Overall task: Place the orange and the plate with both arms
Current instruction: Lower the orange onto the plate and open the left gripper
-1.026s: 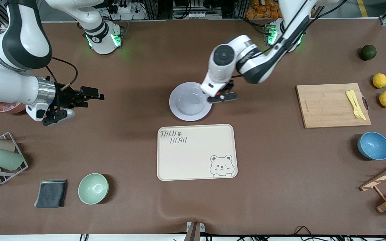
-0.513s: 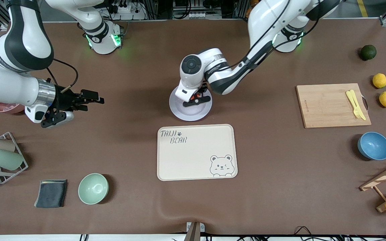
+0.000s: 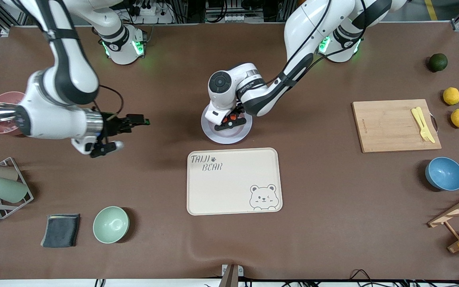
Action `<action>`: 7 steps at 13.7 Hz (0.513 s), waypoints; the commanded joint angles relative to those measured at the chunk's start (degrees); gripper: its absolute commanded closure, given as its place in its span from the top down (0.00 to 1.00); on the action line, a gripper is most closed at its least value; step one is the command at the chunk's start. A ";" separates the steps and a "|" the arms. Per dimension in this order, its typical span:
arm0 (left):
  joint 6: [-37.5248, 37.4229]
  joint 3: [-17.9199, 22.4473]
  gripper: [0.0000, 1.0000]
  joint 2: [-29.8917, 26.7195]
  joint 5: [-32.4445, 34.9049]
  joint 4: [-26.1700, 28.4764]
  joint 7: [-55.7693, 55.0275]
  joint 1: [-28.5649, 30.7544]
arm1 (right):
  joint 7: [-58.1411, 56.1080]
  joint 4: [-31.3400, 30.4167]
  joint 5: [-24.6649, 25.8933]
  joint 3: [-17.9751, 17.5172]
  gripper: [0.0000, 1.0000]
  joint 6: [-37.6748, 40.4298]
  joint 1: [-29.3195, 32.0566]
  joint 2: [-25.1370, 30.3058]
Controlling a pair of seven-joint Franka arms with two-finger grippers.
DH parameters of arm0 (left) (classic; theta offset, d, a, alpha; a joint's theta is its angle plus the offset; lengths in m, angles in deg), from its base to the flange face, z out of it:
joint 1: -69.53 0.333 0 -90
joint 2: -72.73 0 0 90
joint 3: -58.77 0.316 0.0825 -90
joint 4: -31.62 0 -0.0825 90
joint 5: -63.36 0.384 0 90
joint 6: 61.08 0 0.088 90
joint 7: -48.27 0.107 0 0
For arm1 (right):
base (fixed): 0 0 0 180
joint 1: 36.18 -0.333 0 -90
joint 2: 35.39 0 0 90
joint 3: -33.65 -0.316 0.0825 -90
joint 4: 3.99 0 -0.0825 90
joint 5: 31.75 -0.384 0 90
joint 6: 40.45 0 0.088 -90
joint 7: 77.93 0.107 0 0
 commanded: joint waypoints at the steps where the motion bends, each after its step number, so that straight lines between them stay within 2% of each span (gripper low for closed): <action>1: -6.96 -0.09 1.00 -5.31 0.81 -1.31 -0.29 1.51 | 0.07 -6.53 -4.89 0.48 1.00 -7.35 -4.53 1.33; 4: -14.87 -0.70 1.00 -13.48 0.02 -1.22 2.16 5.19 | 0.07 -10.76 -9.90 0.48 1.00 -14.21 -7.96 0.46; 7: -18.57 -0.61 1.00 -20.08 -3.32 -1.22 8.66 9.76 | 0.16 -12.96 -15.78 0.48 1.00 -18.17 -11.30 -2.26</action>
